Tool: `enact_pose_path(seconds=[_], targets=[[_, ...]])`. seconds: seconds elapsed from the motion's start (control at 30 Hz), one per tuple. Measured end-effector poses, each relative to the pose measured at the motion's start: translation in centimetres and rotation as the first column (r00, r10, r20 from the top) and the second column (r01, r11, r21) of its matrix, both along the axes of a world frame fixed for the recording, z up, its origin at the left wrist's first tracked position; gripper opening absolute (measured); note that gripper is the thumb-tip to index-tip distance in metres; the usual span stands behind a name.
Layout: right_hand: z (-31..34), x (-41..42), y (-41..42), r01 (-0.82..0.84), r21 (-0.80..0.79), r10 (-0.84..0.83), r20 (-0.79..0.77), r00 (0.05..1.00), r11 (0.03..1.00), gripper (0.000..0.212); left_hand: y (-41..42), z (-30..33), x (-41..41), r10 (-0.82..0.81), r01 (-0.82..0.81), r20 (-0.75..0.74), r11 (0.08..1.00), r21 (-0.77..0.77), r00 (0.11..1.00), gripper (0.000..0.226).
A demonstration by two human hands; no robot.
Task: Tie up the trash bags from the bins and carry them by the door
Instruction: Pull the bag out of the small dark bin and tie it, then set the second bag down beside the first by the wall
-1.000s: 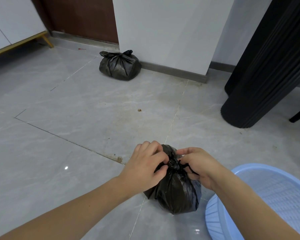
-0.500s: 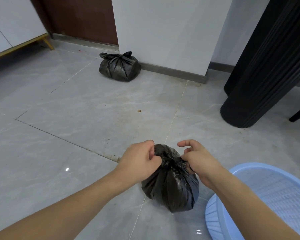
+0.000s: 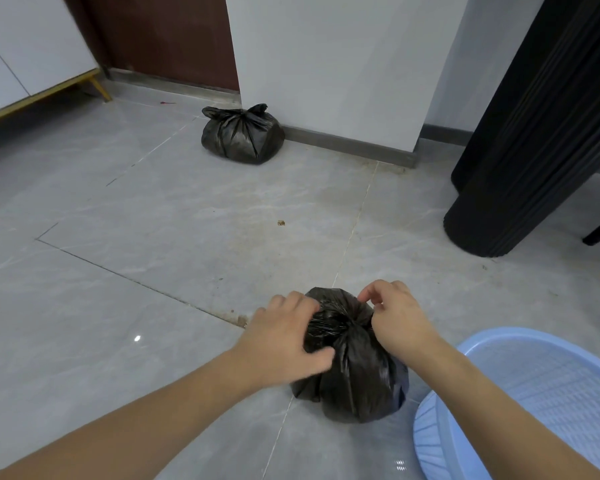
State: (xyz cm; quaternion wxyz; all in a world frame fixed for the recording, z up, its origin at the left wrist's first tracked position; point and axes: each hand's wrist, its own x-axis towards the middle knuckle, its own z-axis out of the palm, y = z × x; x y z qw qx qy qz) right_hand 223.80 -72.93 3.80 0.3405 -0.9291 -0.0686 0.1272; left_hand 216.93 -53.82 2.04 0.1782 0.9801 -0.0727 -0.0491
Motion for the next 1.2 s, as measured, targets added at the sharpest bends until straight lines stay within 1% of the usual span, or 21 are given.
enact_pose_path(seconds=[0.03,0.07,0.1,0.17,0.2,0.23,0.27,0.3,0.33,0.37,0.4,0.47,0.53,0.6,0.7,0.8,0.93,1.07,1.2], targets=[[0.0,0.0,0.0,0.008,0.008,-0.008,0.009,1.000,1.000,0.041,-0.9,-0.7,-0.1,-0.046,0.047,-0.010,0.994,0.101,0.999,0.066],[0.1,0.0,0.0,0.019,0.019,-0.019,0.014,1.000,1.000,0.041,-1.6,-1.3,0.1,-0.080,0.082,-0.015,0.979,0.186,0.997,0.064],[0.1,-0.1,0.1,0.025,0.029,-0.026,0.017,1.000,0.999,0.041,-2.1,-1.7,0.5,-0.098,0.099,-0.017,0.965,0.241,0.995,0.056],[0.2,-0.1,0.1,0.016,0.029,-0.016,0.024,1.000,0.999,0.041,-2.4,-2.1,1.6,-0.093,0.096,-0.022,0.965,0.245,0.995,0.042],[0.2,-0.1,0.1,-0.001,0.017,0.000,0.020,1.000,1.000,0.040,-2.4,-2.2,2.2,-0.066,0.071,-0.032,0.977,0.201,0.997,0.037],[0.2,0.0,0.1,-0.022,-0.001,0.022,0.008,1.000,1.000,0.037,-2.4,-2.1,2.7,-0.013,0.020,-0.061,0.993,0.117,0.998,0.033],[0.3,0.1,0.1,-0.048,-0.023,0.048,-0.015,0.999,0.999,0.033,-2.5,-1.9,3.2,0.064,-0.067,-0.113,0.997,-0.023,0.991,0.028],[0.3,0.1,0.0,-0.080,-0.049,0.078,-0.050,0.996,0.996,0.030,-2.5,-1.5,3.7,0.142,-0.179,-0.187,0.963,-0.200,0.972,0.024],[0.3,0.1,-0.1,-0.116,-0.078,0.109,-0.094,0.990,0.990,0.029,-2.5,-1.2,4.2,0.202,-0.291,-0.264,0.885,-0.363,0.943,0.022],[0.3,0.1,-0.2,-0.155,-0.115,0.139,-0.134,0.981,0.981,0.031,-2.6,-0.8,4.7,0.248,-0.379,-0.317,0.796,-0.472,0.915,0.022],[0.2,0.1,-0.2,-0.194,-0.165,0.169,-0.156,0.973,0.967,0.033,-2.7,-0.5,5.1,0.282,-0.430,-0.340,0.731,-0.529,0.897,0.022],[-0.1,0.0,0.1,-0.248,-0.288,0.222,-0.121,0.968,0.925,0.035,-3.0,-0.3,5.7,0.325,-0.476,-0.350,0.663,-0.578,0.879,0.021],[0.0,0.1,0.6,-0.245,-0.377,0.250,-0.035,0.968,0.893,0.030,-3.4,-0.1,6.1,0.364,-0.488,-0.325,0.637,-0.597,0.873,0.021],[0.8,0.4,1.0,-0.211,-0.416,0.246,0.032,0.969,0.885,0.028,-3.5,0.1,6.6,0.403,-0.505,-0.311,0.603,-0.617,0.861,0.021],[3.6,0.9,0.9,-0.168,-0.462,0.231,0.084,0.969,0.871,0.030,-3.8,2.1,6.9,0.443,-0.569,-0.372,0.499,-0.653,0.816,0.022],[9.3,1.7,0.6,-0.128,-0.502,0.230,0.146,0.962,0.855,0.031,-4.2,7.7,7.6,0.452,-0.587,-0.390,0.478,-0.653,0.802,0.022],[20.3,1.4,2.0,-0.131,-0.549,0.273,0.185,0.944,0.825,0.031,-3.0,19.4,8.3,0.476,-0.597,-0.376,0.501,-0.627,0.795,0.022],[34.6,1.3,3.6,-0.170,-0.497,0.299,0.191,0.935,0.851,0.030,-1.4,33.2,8.3,0.528,-0.639,-0.393,0.443,-0.629,0.753,0.024],[50.8,0.9,4.6,-0.179,-0.436,0.287,0.196,0.938,0.882,0.021,-0.4,48.7,7.0,0.553,-0.627,-0.353,0.451,-0.635,0.755,0.021]])
